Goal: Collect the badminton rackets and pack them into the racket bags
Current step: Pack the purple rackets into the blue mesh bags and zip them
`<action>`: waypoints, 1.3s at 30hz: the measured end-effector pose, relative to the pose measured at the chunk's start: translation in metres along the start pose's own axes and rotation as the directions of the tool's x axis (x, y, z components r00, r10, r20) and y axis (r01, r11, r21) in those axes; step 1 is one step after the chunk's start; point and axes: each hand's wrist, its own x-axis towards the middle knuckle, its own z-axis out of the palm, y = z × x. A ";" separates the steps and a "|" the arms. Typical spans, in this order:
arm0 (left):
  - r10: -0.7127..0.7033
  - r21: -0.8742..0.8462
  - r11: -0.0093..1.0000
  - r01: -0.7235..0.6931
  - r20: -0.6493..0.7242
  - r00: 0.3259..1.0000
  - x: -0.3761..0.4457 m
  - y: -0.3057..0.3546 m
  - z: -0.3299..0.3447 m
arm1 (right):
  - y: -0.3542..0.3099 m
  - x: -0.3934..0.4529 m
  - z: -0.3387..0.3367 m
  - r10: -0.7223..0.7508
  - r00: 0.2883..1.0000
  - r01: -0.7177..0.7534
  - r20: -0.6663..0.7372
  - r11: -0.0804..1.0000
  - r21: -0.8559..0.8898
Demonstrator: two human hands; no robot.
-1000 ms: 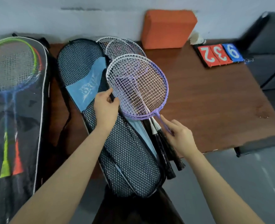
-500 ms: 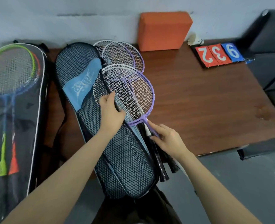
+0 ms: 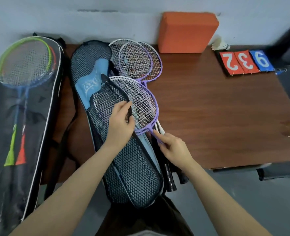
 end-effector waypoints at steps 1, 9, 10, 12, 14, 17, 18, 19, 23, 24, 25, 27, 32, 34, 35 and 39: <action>-0.015 0.013 1.000 0.015 0.005 1.000 0.002 -0.001 -0.002 | -0.001 -0.001 -0.002 -0.034 0.999 0.034 0.004 0.999 -0.038; 0.028 0.069 0.997 -0.030 0.033 0.999 -0.012 -0.006 -0.003 | -0.018 0.000 0.000 -0.090 0.995 0.084 -0.034 0.987 -0.137; 0.023 0.054 0.998 -0.025 0.026 0.999 -0.016 -0.006 -0.004 | -0.022 0.004 0.001 -0.063 0.997 0.056 -0.050 0.991 -0.121; -0.032 0.004 0.999 0.032 -0.010 0.999 -0.020 -0.006 -0.009 | -0.027 0.012 0.003 -0.014 0.998 0.009 -0.064 0.998 -0.067; -0.082 -0.032 0.996 0.081 -0.029 0.996 -0.020 -0.008 -0.015 | -0.031 0.019 0.006 0.021 0.999 -0.020 -0.050 1.000 0.015; -0.113 0.034 0.993 0.112 0.028 0.993 -0.023 -0.013 -0.019 | -0.037 0.029 0.013 0.065 0.997 -0.057 -0.043 0.984 0.169; -0.117 0.065 0.991 0.114 0.054 0.992 -0.026 -0.014 -0.019 | -0.040 0.034 0.015 0.081 0.995 -0.068 -0.051 0.973 0.223; -0.118 0.078 0.991 0.113 0.074 0.990 -0.030 -0.016 -0.017 | -0.043 0.040 0.017 0.096 0.994 -0.076 -0.060 0.959 0.274; -0.123 0.004 0.992 0.123 0.047 0.991 -0.038 -0.020 -0.017 | -0.057 0.067 0.027 0.145 0.988 -0.120 -0.042 0.923 0.366; -0.117 -0.023 0.993 0.118 0.029 0.993 -0.037 -0.021 -0.018 | -0.060 0.073 0.030 0.153 0.988 -0.131 -0.024 0.908 0.397; -0.108 -0.043 0.993 0.108 0.015 0.994 -0.036 -0.022 -0.020 | -0.062 0.079 0.034 0.157 0.988 -0.141 -0.004 0.896 0.422; -0.093 -0.063 0.994 0.093 0.002 0.996 -0.033 -0.025 -0.026 | -0.067 0.091 0.041 0.146 0.989 -0.139 0.018 0.896 0.421; -0.089 -0.095 0.992 0.086 -0.032 0.995 -0.030 -0.042 -0.044 | -0.075 0.129 0.056 0.129 0.991 -0.112 -0.031 0.937 0.332; -0.135 -0.097 0.987 0.129 -0.052 0.990 -0.028 -0.051 -0.049 | -0.080 0.140 0.062 0.131 0.991 -0.116 -0.033 0.952 0.284; -0.157 -0.097 0.984 0.151 -0.059 0.986 -0.026 -0.056 -0.051 | -0.081 0.144 0.064 0.130 0.991 -0.118 -0.027 0.957 0.267; -0.176 -0.031 0.984 0.176 0.012 0.984 -0.021 -0.071 -0.052 | -0.084 0.143 0.065 0.113 0.994 -0.113 0.009 0.973 0.201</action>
